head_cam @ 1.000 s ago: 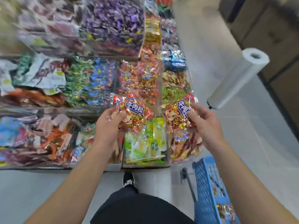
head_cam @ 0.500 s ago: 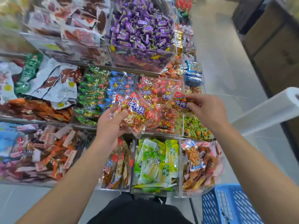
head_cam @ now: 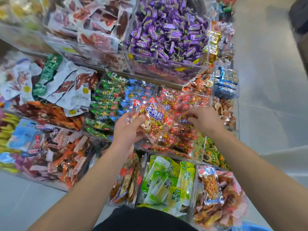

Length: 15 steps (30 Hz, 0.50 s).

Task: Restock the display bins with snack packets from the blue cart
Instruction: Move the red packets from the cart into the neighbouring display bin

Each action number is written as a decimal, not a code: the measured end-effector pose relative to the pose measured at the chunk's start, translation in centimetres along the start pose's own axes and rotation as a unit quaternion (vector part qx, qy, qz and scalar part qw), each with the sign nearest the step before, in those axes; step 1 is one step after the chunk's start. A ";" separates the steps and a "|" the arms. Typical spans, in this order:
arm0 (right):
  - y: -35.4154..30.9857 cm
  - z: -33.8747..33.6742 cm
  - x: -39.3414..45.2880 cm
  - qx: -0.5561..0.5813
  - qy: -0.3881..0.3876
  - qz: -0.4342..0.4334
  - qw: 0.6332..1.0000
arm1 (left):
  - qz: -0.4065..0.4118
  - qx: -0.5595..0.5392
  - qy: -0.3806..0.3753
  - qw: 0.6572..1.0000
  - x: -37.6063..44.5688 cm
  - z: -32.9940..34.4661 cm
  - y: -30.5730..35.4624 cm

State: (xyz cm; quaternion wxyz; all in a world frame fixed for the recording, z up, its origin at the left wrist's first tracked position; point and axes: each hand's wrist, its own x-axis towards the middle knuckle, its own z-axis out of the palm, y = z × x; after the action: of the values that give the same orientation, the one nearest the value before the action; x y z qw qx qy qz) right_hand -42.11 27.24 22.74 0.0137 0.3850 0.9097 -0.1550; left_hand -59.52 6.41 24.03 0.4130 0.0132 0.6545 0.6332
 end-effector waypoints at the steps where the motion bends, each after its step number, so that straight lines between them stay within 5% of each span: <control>1: 0.1 0.5 0.3 -0.012 -0.013 -0.007 1.000 | -0.002 0.001 0.000 1.000 0.4 0.2 -0.1; 15: 2.1 4.8 1.0 -0.129 0.047 0.095 0.986 | -0.022 0.020 -0.025 0.999 2.3 2.4 -0.9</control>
State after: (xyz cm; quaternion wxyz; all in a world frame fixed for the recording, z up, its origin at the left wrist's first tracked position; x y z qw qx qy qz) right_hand -41.80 27.88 17.49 0.0357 0.4713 0.8811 -0.0158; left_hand -59.26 9.46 22.39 0.4430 0.0228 0.6567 0.6099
